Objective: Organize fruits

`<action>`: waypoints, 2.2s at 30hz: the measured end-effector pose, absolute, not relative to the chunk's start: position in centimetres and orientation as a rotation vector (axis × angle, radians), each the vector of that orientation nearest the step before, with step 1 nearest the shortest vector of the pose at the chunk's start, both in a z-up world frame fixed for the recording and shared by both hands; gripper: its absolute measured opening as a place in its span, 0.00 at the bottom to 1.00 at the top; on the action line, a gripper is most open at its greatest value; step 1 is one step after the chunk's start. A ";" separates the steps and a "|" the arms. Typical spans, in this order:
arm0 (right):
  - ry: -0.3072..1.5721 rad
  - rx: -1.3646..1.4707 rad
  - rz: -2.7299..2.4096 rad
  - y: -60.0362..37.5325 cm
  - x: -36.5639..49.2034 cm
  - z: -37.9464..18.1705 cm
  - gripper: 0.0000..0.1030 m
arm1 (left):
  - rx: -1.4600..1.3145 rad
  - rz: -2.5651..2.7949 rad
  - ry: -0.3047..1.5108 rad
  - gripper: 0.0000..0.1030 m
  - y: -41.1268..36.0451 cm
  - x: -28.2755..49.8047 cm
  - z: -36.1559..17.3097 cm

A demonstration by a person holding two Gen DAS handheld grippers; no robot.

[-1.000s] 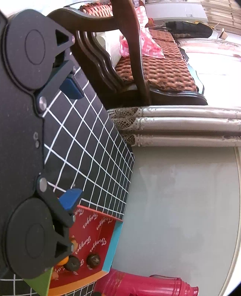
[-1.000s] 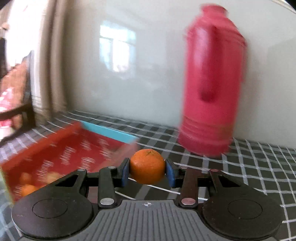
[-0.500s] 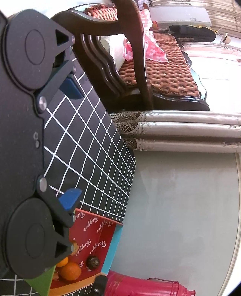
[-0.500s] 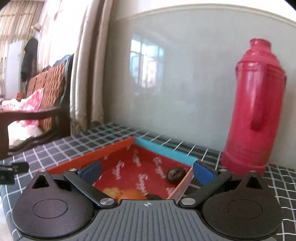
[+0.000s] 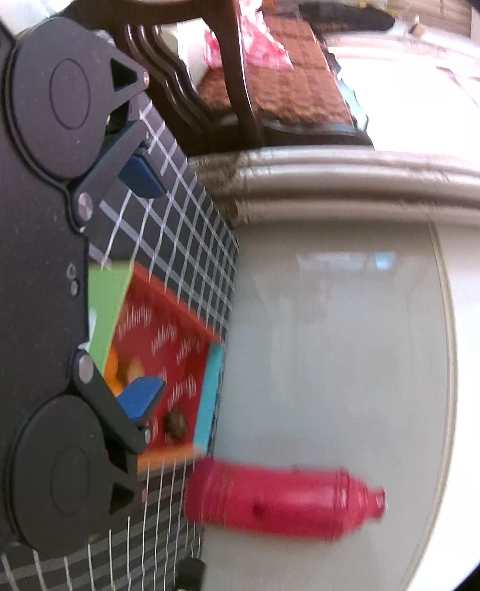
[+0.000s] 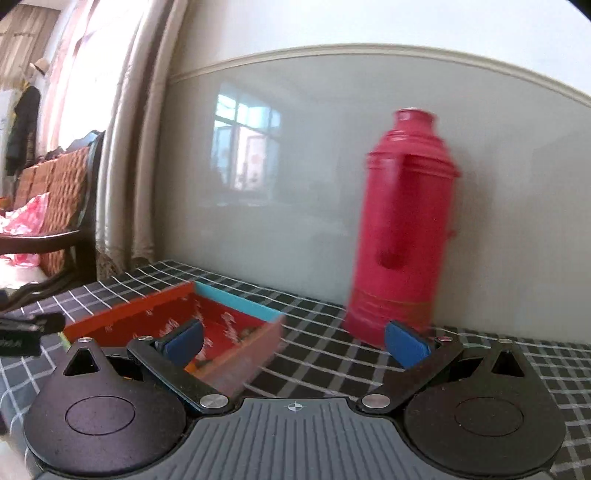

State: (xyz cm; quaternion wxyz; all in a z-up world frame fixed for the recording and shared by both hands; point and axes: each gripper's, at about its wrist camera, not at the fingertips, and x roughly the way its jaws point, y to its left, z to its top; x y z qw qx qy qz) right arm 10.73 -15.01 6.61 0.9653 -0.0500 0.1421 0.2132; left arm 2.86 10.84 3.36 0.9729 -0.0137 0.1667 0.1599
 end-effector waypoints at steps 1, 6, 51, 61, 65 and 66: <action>0.293 -0.096 0.421 -16.1 9.6 6.9 1.00 | -0.026 0.301 0.326 0.94 10.0 2.3 3.7; 0.314 -0.080 0.371 -20.5 3.8 7.4 1.00 | 0.004 0.203 0.284 0.94 5.7 -1.4 5.0; 0.314 -0.107 0.248 -23.9 -3.5 5.5 1.00 | 0.003 0.182 0.252 0.94 4.0 -8.8 3.0; 0.315 -0.111 0.250 -23.7 -3.5 5.5 1.00 | 0.002 0.182 0.252 0.94 4.1 -8.8 3.1; 0.315 -0.109 0.251 -23.7 -3.5 5.4 1.00 | 0.003 0.182 0.252 0.94 4.1 -8.8 3.1; 0.315 -0.109 0.251 -23.8 -3.5 5.4 1.00 | 0.002 0.182 0.252 0.94 4.1 -8.8 3.1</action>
